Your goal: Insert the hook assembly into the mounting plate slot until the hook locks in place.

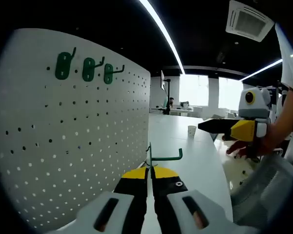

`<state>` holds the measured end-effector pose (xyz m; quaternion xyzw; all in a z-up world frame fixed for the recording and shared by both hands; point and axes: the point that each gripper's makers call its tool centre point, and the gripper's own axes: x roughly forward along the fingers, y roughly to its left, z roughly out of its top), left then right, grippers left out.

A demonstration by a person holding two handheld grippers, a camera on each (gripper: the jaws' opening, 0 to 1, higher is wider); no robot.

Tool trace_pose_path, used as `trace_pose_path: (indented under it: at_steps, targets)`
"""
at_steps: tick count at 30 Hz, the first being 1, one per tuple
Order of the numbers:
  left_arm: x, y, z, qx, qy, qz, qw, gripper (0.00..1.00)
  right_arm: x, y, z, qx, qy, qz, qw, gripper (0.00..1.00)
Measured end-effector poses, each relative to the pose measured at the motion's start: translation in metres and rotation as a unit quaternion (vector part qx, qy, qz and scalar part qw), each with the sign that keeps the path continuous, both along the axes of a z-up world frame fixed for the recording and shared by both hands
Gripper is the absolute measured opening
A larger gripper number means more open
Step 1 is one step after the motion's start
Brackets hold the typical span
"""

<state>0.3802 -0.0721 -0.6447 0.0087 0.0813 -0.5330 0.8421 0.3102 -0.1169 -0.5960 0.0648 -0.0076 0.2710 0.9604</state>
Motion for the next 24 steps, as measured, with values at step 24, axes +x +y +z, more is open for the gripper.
trace_pose_path:
  at_steps: [24]
  targets:
    - [-0.019,0.004,0.038,-0.092,-0.008,0.01,0.9957,0.03,0.003,0.01,0.009,0.095,0.038,0.01,0.9948,0.32]
